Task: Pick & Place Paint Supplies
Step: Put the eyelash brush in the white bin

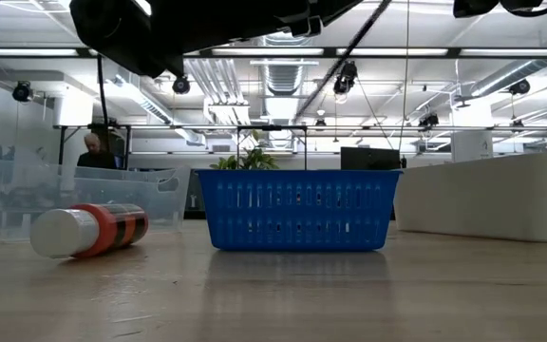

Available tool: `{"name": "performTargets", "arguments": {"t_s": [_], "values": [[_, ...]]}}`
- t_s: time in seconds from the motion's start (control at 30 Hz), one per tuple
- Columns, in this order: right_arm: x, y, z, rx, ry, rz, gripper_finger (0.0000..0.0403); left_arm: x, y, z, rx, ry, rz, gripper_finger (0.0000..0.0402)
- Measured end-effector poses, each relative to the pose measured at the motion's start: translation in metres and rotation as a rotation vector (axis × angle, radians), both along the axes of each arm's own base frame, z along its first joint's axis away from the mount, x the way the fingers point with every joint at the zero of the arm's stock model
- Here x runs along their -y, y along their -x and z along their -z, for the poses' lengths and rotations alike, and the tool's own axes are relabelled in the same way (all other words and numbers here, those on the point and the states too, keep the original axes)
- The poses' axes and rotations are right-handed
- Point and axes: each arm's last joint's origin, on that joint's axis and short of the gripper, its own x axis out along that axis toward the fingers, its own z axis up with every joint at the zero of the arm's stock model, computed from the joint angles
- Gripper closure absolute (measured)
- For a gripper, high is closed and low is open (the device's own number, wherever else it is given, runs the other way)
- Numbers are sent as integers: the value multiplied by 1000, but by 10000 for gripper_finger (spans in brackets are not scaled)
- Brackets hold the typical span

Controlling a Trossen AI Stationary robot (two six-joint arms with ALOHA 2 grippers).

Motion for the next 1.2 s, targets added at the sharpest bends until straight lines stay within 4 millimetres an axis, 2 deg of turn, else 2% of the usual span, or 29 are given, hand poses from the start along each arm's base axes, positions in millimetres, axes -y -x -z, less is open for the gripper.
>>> {"name": "performTargets", "arguments": {"t_s": [0.3,0.43,0.6,0.73,0.93,1.1,1.2], "values": [[-3,5,-1,5,7,100,394,-3,4,-1,-156,-64,-74,285],[-4,10,-4,6,21,144,394,-4,10,-16,-173,-81,-88,246],[-4,20,-12,4,58,278,396,-4,20,-26,-280,-112,-89,211],[-2,29,-24,-3,83,389,396,2,36,-40,-364,-135,-90,197],[8,34,-32,-20,92,464,396,18,67,-53,-525,-177,-139,195],[23,33,-32,-31,51,526,396,27,93,-44,-635,-217,-323,195],[36,32,-28,-47,23,572,396,30,103,-37,-642,-246,-440,195]]}}
